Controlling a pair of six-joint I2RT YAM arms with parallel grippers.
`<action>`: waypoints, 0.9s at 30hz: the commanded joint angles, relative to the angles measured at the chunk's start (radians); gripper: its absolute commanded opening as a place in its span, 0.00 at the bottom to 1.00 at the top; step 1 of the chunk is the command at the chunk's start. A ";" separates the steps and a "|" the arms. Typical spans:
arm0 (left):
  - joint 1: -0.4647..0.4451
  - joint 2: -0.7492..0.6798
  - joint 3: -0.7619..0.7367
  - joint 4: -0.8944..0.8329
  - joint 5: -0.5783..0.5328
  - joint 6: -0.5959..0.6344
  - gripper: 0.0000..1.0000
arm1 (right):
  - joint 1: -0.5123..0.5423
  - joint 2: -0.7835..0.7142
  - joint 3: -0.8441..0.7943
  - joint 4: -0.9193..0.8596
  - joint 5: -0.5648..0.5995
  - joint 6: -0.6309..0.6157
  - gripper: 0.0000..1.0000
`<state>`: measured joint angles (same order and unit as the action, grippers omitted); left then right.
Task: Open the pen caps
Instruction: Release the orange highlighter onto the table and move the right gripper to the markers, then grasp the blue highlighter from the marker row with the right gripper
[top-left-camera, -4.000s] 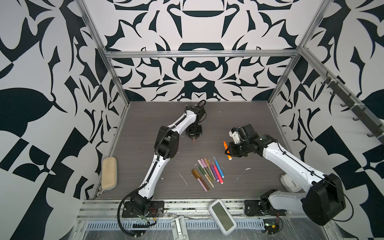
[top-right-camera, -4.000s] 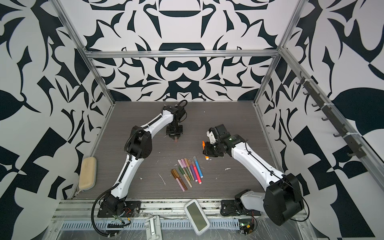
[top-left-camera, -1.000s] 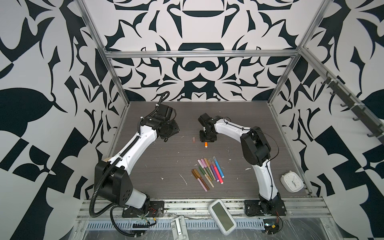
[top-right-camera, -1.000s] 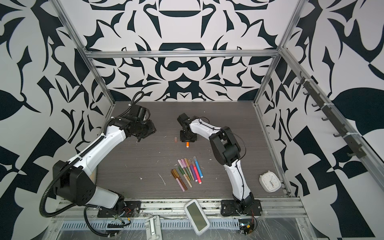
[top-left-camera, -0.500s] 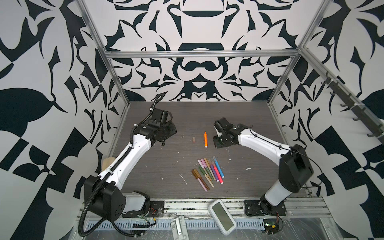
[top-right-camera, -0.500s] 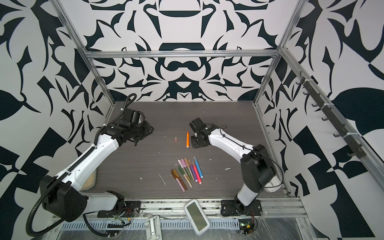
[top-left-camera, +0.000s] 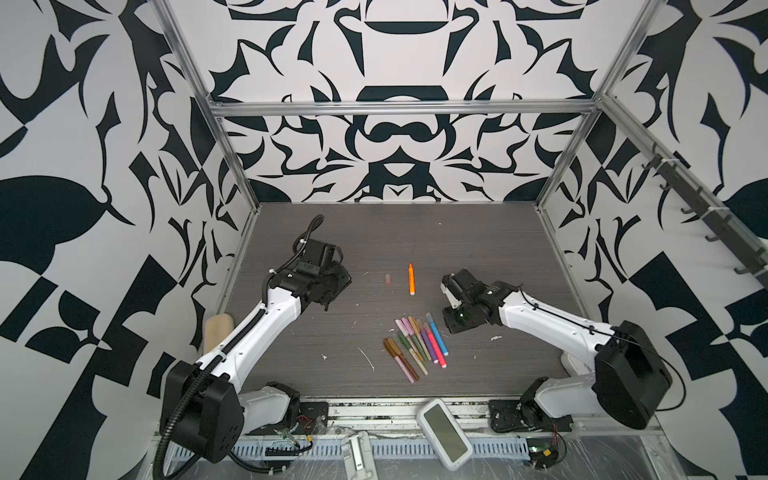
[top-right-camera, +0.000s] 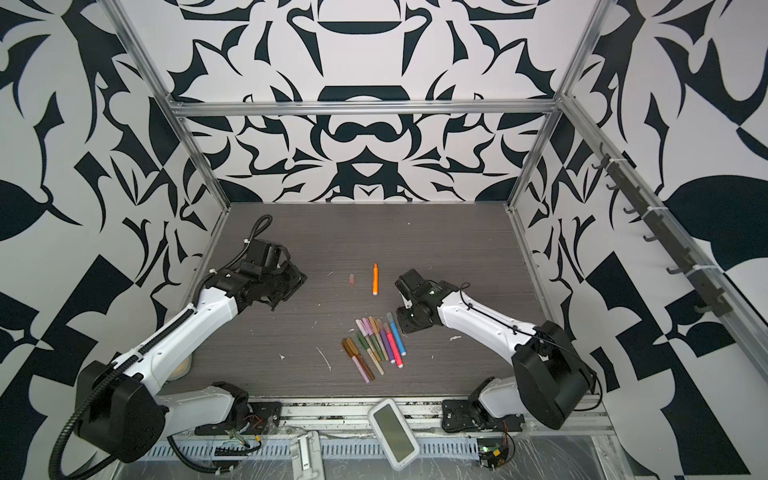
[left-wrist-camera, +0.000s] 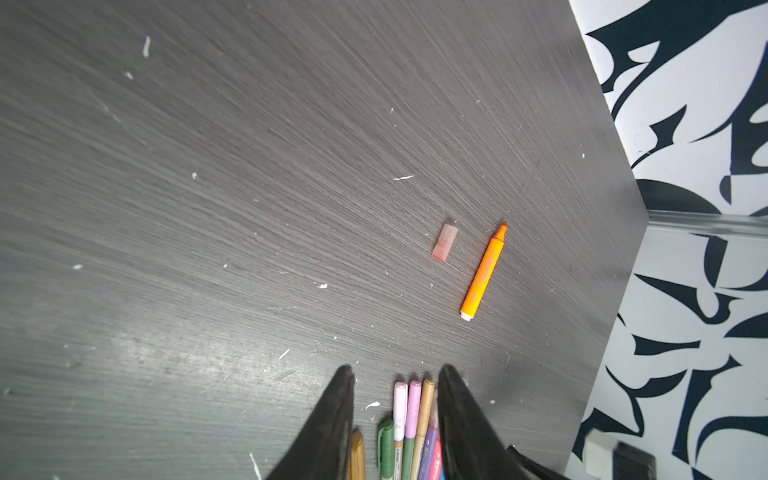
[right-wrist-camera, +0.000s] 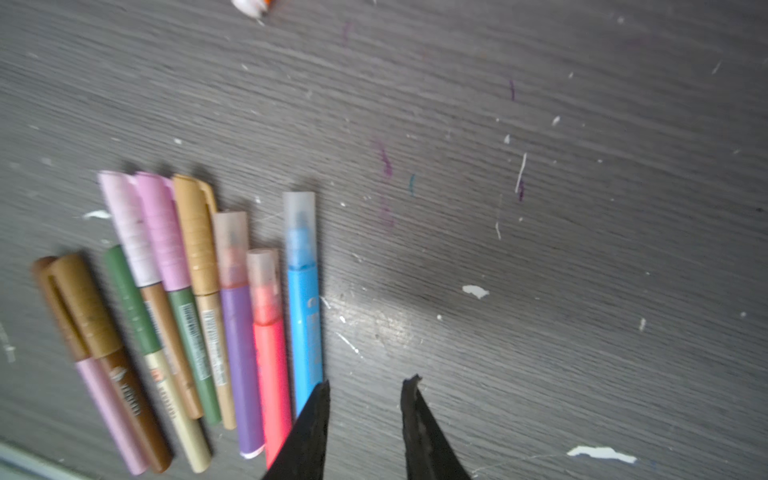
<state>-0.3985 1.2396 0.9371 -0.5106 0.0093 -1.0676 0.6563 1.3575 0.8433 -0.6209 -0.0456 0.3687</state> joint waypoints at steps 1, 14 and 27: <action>0.002 0.010 -0.036 0.067 0.024 -0.082 0.37 | 0.006 -0.036 -0.020 0.006 -0.055 -0.015 0.32; 0.001 0.076 0.056 0.030 0.045 -0.030 0.37 | 0.012 -0.004 -0.119 0.091 -0.160 0.049 0.30; 0.003 0.101 0.053 0.005 0.092 -0.040 0.37 | 0.032 0.041 -0.130 0.123 -0.182 0.054 0.30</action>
<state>-0.3985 1.3365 0.9722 -0.4805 0.0944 -1.1034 0.6804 1.4040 0.7132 -0.5167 -0.2142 0.4122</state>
